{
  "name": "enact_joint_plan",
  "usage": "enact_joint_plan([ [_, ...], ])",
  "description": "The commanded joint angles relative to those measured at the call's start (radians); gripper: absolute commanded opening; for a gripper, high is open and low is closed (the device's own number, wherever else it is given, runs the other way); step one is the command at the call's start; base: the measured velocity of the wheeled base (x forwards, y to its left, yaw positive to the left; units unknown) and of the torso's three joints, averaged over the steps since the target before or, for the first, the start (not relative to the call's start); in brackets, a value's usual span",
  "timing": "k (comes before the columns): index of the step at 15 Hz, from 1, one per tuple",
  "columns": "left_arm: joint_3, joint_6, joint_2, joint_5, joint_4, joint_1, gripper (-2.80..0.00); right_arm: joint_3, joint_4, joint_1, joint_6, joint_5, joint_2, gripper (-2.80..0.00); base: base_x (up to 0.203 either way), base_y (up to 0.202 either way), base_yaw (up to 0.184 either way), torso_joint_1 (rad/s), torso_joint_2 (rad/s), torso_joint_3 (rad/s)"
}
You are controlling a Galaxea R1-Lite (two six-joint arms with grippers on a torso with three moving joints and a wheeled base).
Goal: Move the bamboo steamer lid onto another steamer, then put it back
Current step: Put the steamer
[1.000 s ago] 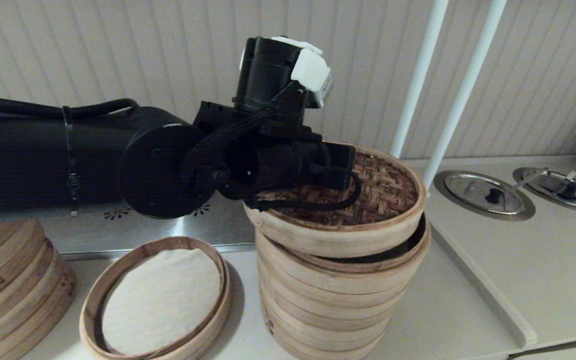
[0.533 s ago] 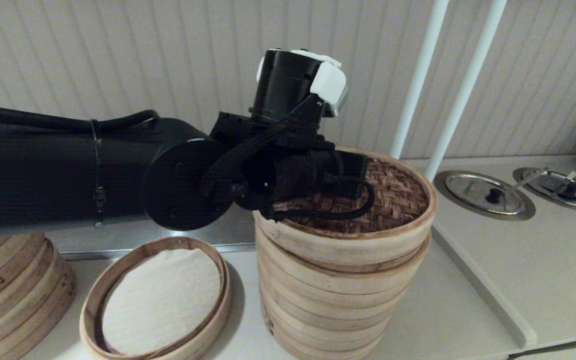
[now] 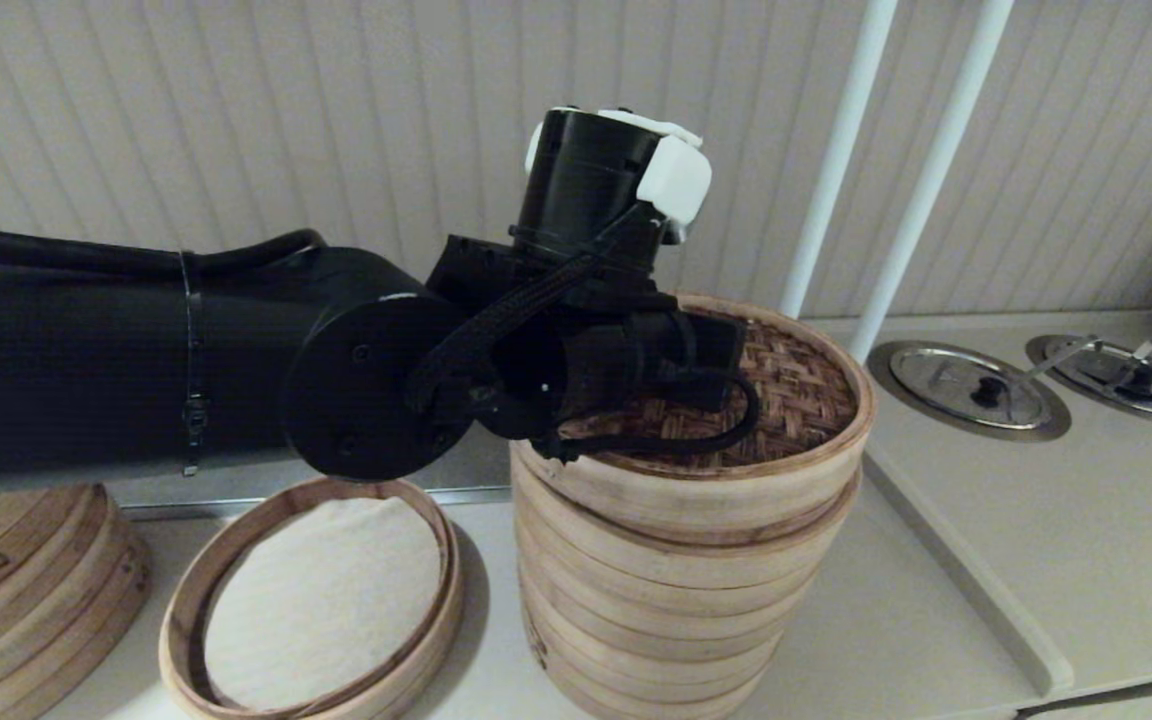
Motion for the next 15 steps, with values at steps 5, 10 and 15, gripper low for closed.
enact_joint_plan([
  [5,0.003,0.008,-0.025,0.004,0.004,-0.001,-2.80,0.003,0.000,0.000,0.000,-0.001,0.000,-2.80,0.000,0.000,0.000,0.000,0.00,0.000],
  [10,0.001,0.014,-0.025,0.005,0.004,-0.001,-2.80,0.003,0.000,0.000,0.000,-0.001,0.000,-2.80,0.000,0.000,0.000,0.000,0.00,0.000],
  [15,0.018,0.017,-0.019,0.004,0.001,-0.007,-2.80,0.003,0.000,0.001,0.000,-0.001,0.000,-2.80,0.000,0.000,0.000,0.000,0.00,0.000],
])
